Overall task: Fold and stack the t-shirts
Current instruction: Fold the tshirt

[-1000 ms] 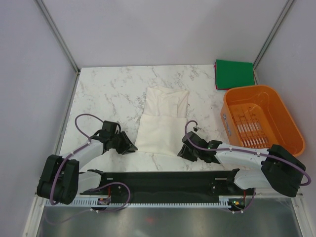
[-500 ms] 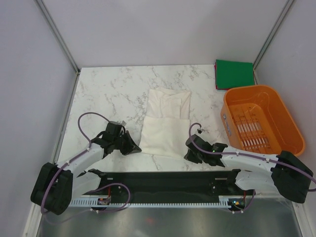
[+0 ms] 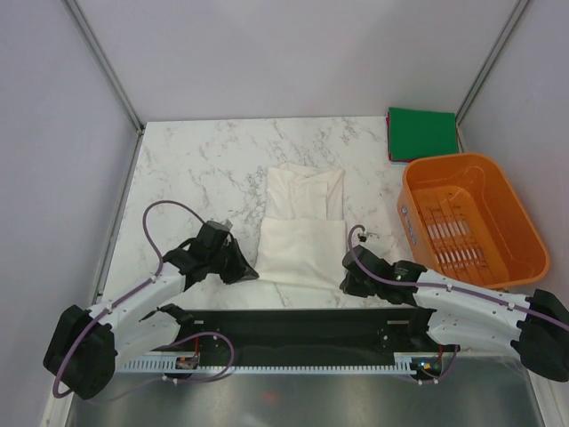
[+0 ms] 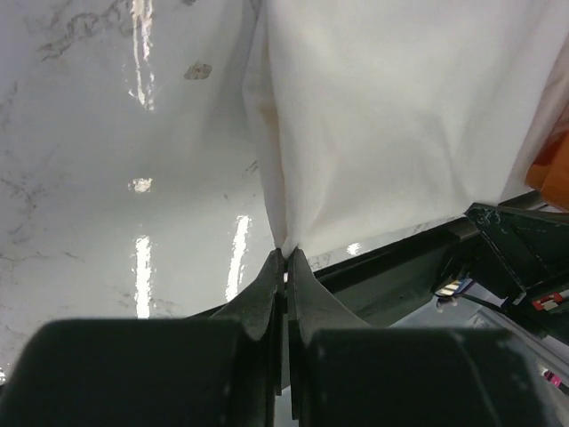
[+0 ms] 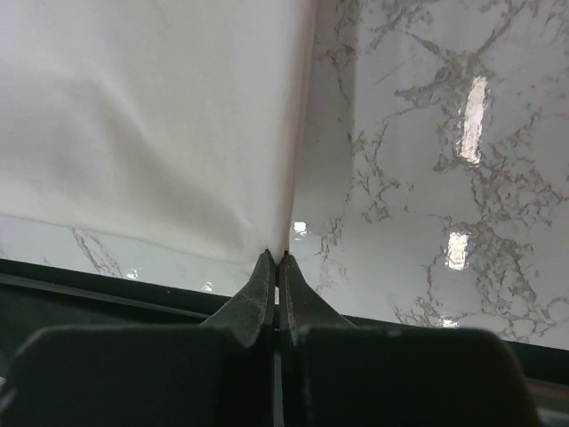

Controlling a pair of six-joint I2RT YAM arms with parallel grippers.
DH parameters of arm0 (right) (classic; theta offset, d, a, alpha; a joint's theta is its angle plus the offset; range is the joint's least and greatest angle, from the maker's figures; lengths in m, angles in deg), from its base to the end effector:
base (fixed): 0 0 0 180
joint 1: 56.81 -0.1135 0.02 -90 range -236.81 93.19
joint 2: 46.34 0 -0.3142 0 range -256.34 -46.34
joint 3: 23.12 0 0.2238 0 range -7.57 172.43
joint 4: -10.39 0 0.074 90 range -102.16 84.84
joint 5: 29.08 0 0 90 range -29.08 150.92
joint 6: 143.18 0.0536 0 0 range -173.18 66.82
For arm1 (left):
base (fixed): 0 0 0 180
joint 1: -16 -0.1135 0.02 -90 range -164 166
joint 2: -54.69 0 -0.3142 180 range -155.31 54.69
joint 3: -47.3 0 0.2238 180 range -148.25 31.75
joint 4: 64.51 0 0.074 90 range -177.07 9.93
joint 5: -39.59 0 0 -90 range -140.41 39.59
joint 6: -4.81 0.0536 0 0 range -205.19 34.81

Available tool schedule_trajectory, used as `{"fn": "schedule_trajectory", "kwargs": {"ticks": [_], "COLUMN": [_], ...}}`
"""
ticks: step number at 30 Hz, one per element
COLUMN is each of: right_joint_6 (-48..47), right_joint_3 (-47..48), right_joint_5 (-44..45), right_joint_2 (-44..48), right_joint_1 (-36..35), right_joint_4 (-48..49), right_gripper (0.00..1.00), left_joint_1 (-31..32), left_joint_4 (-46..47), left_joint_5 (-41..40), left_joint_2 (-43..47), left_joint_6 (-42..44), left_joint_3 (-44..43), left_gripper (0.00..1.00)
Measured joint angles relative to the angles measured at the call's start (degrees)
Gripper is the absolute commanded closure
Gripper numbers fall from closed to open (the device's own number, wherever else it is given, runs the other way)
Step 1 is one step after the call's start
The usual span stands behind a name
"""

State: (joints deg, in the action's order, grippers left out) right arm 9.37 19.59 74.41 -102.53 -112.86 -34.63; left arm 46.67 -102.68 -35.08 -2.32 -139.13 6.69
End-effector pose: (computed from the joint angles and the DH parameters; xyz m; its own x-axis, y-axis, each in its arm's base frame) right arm 0.0822 0.0998 0.2149 -0.8749 0.2456 -0.4174 0.0821 0.9246 0.3720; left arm 0.1102 -0.0818 0.2114 -0.9168 -0.3627 -0.1671 -0.1994 0.7783 -0.5954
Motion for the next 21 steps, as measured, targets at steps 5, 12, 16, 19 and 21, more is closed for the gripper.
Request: {"fn": "schedule_trajectory", "kwargs": {"ticks": [5,12,16,19,21], "right_joint_6": [-3.04,-10.25,-15.98,-20.57,-23.02], "right_joint_3": [4.13,12.07,17.62,23.04,26.43], "right_joint_5": [1.55,3.15,2.8,2.03,1.55], "right_joint_2": [-0.83,-6.75,-10.54,-14.27,-16.52], "right_joint_1": [0.0,4.15,10.99,15.69,17.97], "right_joint_4": [-2.29,-4.22,-4.5,-4.94,-4.98], "right_gripper": [1.0,1.0,1.0,1.0,1.0], "left_joint_1": [0.0,-1.27,-2.67,-3.82,-4.37], "left_joint_4": [-2.45,-3.58,-4.76,-5.01,-4.94], "left_joint_5": [-0.63,-1.9,-2.34,-3.23,-3.72], "left_joint_2": [-0.5,-6.16,-10.27,-14.45,-17.18], "left_joint_6": [-0.07,0.11,1.05,2.38,3.5], "left_joint_3": [-6.93,-14.75,-20.74,-26.77,-31.21], "left_gripper": [0.98,0.98,0.98,0.98,0.98]}}
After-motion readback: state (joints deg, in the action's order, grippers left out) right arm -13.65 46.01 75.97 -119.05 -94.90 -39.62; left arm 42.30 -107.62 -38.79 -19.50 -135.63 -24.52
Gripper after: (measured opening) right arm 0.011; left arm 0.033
